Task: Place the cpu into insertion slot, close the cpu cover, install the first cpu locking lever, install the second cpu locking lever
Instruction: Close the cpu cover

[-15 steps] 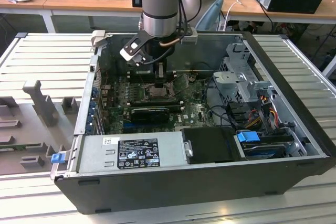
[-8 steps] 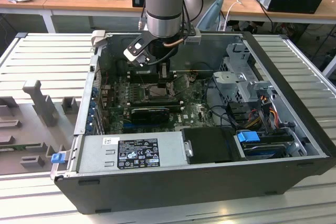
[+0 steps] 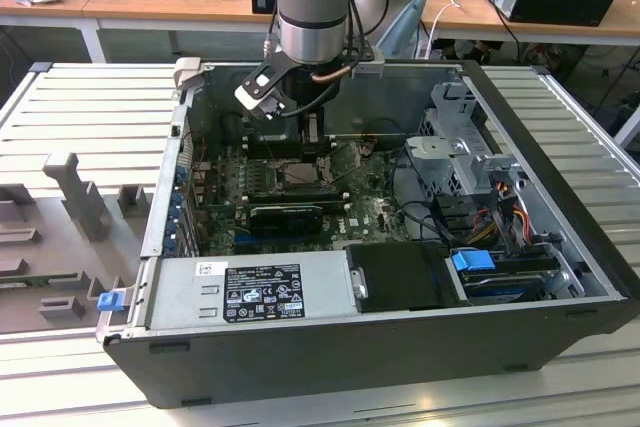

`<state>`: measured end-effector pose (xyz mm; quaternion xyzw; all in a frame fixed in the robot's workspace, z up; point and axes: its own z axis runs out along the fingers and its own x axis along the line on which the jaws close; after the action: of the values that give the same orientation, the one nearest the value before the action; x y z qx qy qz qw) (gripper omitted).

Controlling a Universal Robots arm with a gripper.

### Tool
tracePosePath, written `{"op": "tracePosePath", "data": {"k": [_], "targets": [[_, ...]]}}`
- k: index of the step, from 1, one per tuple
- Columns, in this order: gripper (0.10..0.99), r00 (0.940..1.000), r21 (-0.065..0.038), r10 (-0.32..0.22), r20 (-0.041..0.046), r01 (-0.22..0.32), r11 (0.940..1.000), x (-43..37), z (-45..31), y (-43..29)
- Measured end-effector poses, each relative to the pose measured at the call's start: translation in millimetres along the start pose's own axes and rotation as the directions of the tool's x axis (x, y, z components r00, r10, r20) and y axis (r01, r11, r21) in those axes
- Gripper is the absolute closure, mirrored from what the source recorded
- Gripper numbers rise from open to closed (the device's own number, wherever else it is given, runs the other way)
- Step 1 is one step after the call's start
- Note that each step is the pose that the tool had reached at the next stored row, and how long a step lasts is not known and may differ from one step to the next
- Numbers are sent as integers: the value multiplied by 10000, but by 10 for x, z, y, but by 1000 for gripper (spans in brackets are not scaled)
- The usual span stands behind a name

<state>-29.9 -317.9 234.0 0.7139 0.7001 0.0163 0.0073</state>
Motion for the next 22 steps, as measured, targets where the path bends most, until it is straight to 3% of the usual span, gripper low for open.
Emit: {"op": "tracePosePath", "data": {"k": [14,19,22], "targets": [[980,10000,1,-1,4,1,10000,3,-34,1],[980,10000,-2,-4,50,4,10000,32,-144,5],[980,10000,-3,-2,87,2,10000,38,-157,4]]}}
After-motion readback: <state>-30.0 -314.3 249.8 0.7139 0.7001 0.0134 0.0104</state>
